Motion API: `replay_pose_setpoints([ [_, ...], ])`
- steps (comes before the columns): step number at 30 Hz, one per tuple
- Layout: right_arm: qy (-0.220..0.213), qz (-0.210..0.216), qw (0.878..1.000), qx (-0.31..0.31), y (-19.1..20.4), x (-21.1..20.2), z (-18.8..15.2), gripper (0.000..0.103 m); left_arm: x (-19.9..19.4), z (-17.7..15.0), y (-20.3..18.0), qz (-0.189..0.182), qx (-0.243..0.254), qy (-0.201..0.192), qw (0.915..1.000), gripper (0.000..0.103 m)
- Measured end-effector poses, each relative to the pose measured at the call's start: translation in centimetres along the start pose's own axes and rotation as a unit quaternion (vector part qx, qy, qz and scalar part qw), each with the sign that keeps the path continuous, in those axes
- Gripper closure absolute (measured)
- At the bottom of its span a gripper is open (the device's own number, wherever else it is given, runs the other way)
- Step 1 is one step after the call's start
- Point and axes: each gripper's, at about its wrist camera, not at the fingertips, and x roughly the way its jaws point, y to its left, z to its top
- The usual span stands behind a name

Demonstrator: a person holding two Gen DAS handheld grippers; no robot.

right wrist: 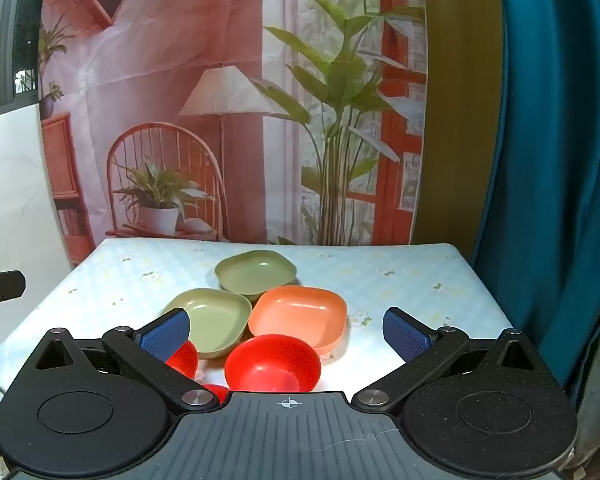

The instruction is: Organize plates and bowls

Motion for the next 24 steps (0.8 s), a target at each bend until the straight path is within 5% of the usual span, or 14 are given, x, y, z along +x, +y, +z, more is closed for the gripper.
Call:
replay_pose_setpoints([
  [24,0.001,0.000,1.000,0.001,0.11,0.09,0.06,0.000,0.00,-0.17,-0.35,0.008,0.010,-0.005,0.9999,0.000],
])
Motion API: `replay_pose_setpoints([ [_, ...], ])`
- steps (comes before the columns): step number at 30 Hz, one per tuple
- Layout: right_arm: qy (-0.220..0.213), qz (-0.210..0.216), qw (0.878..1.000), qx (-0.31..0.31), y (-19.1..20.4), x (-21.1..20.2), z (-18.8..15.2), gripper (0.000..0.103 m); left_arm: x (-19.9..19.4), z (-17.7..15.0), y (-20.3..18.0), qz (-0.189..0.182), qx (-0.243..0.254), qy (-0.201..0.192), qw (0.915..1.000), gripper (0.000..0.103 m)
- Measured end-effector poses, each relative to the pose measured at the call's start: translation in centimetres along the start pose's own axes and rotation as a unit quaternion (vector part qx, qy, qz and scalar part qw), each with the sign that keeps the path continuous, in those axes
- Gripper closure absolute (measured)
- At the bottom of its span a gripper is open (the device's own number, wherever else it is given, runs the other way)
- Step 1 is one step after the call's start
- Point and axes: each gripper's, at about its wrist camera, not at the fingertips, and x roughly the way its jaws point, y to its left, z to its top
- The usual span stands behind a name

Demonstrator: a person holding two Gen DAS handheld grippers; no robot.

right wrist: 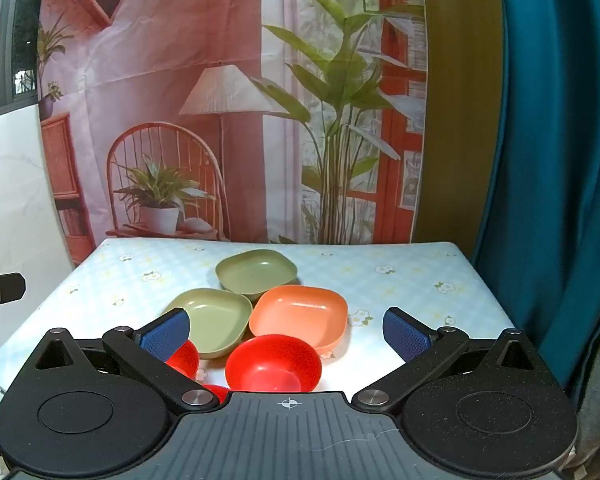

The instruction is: Organize plates and bowls

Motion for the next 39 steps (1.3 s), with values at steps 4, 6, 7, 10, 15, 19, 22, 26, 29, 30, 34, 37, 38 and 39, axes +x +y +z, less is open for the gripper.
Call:
replay_pose_setpoints([
  [4,0.000,0.000,1.000,0.000,-0.01,-0.03,0.10,0.000,0.01,0.01,0.00,0.000,0.000,0.001,1.0000,0.000],
  [6,0.000,0.000,1.000,0.000,0.00,-0.04,0.14,0.000,0.00,0.01,0.00,0.000,0.000,0.001,1.0000,0.000],
  [7,0.000,0.000,1.000,0.000,0.01,-0.05,0.16,0.000,0.01,0.02,0.00,0.000,0.000,0.001,1.0000,0.000],
  [10,0.001,0.000,1.000,0.000,0.02,-0.05,0.21,0.000,0.17,-0.14,0.19,0.000,0.000,0.001,1.0000,0.000],
  [15,0.001,0.000,1.000,-0.001,0.04,-0.05,0.28,0.000,0.18,-0.13,0.20,0.000,0.000,0.002,1.0000,0.000],
  [19,0.001,-0.001,1.000,-0.001,0.03,0.01,0.23,0.000,0.18,-0.13,0.20,0.000,0.000,0.002,1.0000,0.000],
  [22,0.001,0.000,1.000,-0.001,0.01,0.04,0.19,0.000,0.19,-0.12,0.21,0.000,0.000,0.002,1.0000,0.000],
  [26,0.001,0.000,1.000,-0.001,0.03,0.07,0.19,0.000,0.23,-0.14,0.22,0.000,0.000,0.003,1.0000,0.000],
  [29,0.001,0.000,1.000,-0.001,0.05,0.05,0.21,0.000,0.26,-0.20,0.18,0.000,0.000,0.004,1.0000,0.000],
  [30,0.001,0.000,1.000,-0.001,0.07,0.04,0.22,0.000,0.29,-0.28,0.18,0.000,0.001,0.004,1.0000,0.000],
  [34,0.001,-0.001,1.000,-0.001,0.11,0.03,0.25,0.000,0.28,-0.35,0.20,0.000,0.001,0.004,1.0000,0.000],
  [37,0.001,-0.001,1.000,-0.002,0.14,0.03,0.27,0.000,0.31,-0.47,0.19,0.000,0.001,0.004,1.0000,0.000],
  [38,0.002,0.000,1.000,-0.002,0.14,0.04,0.28,0.000,0.31,-0.46,0.18,0.000,0.001,0.004,1.0000,0.000],
  [39,0.002,0.000,1.000,-0.002,0.14,0.06,0.29,0.000,0.31,-0.46,0.18,0.000,0.001,0.005,1.0000,0.000],
])
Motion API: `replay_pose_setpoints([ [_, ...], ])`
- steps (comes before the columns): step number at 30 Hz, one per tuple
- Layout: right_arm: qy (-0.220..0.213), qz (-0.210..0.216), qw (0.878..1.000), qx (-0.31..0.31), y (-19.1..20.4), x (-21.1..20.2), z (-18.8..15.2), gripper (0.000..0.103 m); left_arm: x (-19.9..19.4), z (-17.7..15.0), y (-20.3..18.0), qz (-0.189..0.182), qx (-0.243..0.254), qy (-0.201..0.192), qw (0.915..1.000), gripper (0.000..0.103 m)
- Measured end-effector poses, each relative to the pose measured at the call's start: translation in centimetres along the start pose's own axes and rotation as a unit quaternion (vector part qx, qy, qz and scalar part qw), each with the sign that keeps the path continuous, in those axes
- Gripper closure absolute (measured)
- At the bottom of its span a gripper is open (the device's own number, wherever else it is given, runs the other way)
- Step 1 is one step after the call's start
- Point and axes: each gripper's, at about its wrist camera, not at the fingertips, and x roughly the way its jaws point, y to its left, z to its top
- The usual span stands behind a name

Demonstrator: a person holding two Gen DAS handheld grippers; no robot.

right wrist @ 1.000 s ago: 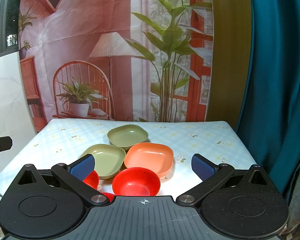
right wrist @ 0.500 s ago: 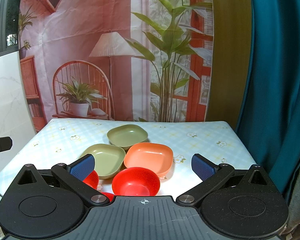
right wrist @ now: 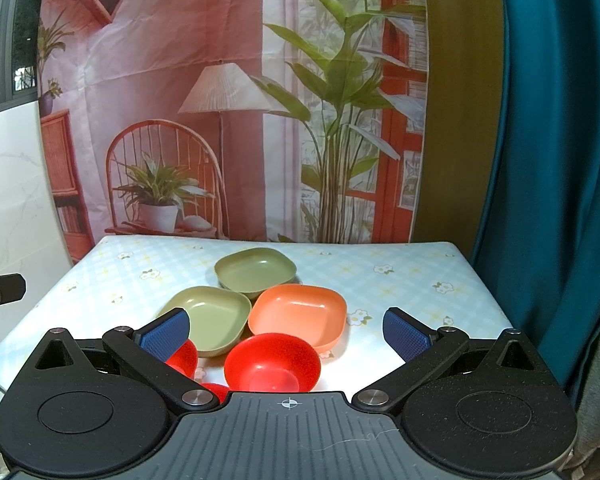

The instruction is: Organize plates and bowls

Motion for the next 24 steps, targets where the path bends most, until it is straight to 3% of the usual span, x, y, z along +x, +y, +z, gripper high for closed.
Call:
replay_pose_setpoints([
  [24,0.002,0.000,1.000,-0.001,0.05,0.37,-0.40,0.000,0.41,-0.91,-0.18,0.001,0.000,0.006,1.0000,0.000],
])
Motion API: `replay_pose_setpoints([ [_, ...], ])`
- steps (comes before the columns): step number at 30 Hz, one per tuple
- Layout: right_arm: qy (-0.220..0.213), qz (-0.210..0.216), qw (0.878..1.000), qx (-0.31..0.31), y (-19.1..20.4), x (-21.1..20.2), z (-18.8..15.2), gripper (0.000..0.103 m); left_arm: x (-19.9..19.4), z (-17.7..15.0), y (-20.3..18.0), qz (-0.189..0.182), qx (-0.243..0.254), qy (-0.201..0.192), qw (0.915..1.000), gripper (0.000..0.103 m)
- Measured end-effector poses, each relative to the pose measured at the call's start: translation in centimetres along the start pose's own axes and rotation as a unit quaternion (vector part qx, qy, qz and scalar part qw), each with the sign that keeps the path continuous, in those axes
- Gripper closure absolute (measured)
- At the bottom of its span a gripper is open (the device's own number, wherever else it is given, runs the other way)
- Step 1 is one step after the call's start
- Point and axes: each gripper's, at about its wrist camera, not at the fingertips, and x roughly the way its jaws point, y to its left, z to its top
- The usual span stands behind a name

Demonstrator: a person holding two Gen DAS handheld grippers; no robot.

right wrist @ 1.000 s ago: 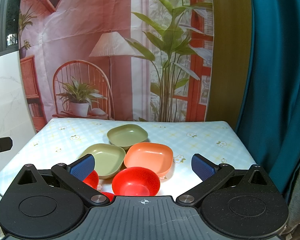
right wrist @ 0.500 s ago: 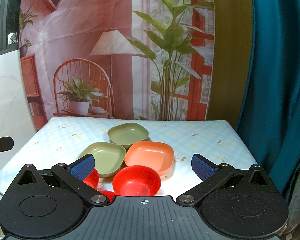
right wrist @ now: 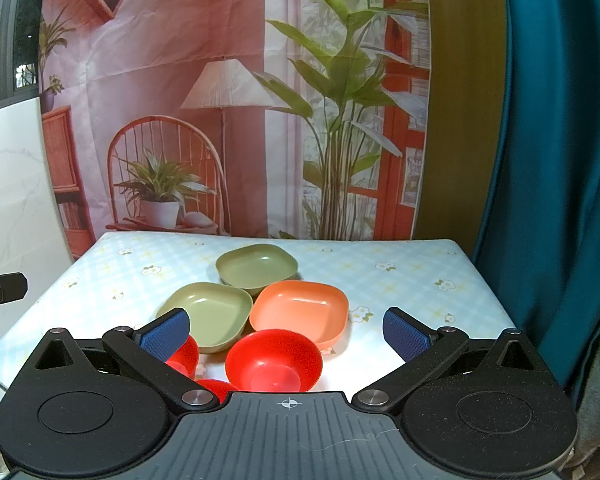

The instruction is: Organize plates and bowls

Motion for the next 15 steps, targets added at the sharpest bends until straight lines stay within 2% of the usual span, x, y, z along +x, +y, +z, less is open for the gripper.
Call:
replay_pose_setpoints([
  [8,-0.001,0.004,1.000,0.001,0.3,0.1,0.1,0.000,0.4,0.8,0.4,0.004,-0.004,0.012,0.9999,0.000],
  [10,-0.007,0.018,1.000,0.006,-0.1,0.1,0.0,0.000,0.6,1.2,0.7,-0.003,-0.002,0.013,0.9999,0.000],
  [12,-0.021,0.039,0.999,0.019,-1.1,0.5,0.1,0.000,0.9,1.6,0.9,-0.008,0.003,0.007,0.9999,0.000],
  [15,-0.064,0.072,0.995,0.022,-1.9,0.8,0.0,0.000,1.6,1.9,0.5,0.001,0.031,-0.002,0.9995,0.000],
])
